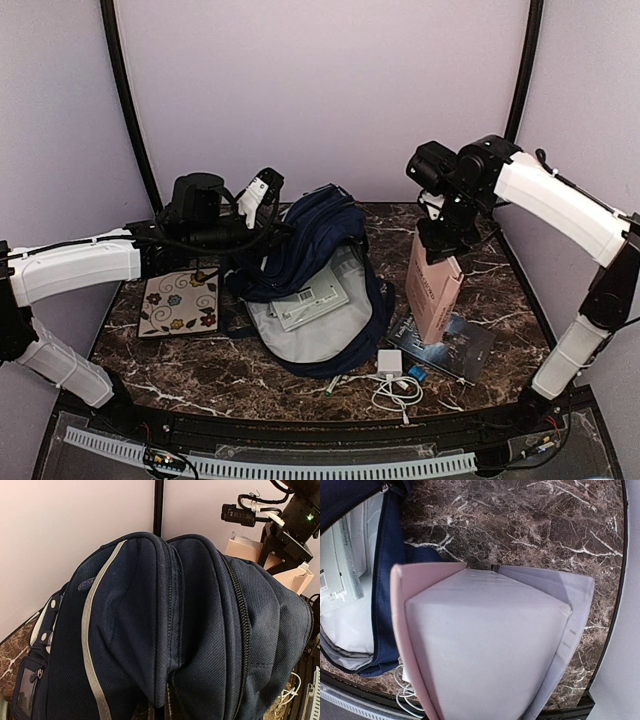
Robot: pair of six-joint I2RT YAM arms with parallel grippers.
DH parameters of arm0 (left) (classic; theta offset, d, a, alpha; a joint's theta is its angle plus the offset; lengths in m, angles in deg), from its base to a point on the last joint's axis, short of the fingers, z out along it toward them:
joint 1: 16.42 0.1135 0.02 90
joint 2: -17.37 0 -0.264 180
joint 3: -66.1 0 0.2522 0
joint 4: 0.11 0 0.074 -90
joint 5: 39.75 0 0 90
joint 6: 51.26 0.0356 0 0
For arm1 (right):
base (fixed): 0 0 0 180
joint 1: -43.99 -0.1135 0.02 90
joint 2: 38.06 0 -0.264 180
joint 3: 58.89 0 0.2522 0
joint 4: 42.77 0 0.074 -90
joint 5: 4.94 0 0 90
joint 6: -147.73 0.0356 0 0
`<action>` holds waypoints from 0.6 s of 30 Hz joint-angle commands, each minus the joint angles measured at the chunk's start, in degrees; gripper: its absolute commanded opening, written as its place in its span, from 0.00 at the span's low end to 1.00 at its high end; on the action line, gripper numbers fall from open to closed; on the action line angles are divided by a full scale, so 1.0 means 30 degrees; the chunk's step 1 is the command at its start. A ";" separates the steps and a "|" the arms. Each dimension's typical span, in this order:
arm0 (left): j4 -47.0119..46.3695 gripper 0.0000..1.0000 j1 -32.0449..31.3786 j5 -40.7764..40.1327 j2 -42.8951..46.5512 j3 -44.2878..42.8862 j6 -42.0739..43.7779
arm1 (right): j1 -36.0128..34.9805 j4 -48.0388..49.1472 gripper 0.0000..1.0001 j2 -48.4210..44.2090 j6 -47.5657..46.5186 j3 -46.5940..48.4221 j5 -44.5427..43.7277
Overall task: Pack the student bag
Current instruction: Pick up the book.
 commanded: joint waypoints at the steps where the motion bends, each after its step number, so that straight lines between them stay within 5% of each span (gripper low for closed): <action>1: -0.2437 0.00 0.0110 -0.0196 0.1010 -0.1082 0.0695 | -0.0068 0.0326 0.15 -0.2559 0.0638 0.1137 -0.0289; 9: -0.2392 0.00 0.0110 -0.0470 0.1219 -0.1088 0.0965 | 0.0020 0.5413 0.13 -1.0285 0.1999 -0.3165 0.5564; 14: -0.2363 0.00 0.0110 -0.0413 0.1212 -0.1126 0.0887 | -0.0373 1.7846 0.15 -1.4268 0.6433 -1.3169 1.3530; 18: -0.2369 0.00 0.0110 -0.0426 0.1403 -0.1143 0.0885 | -0.1148 2.5964 0.14 -1.4363 0.8480 -1.7790 1.2639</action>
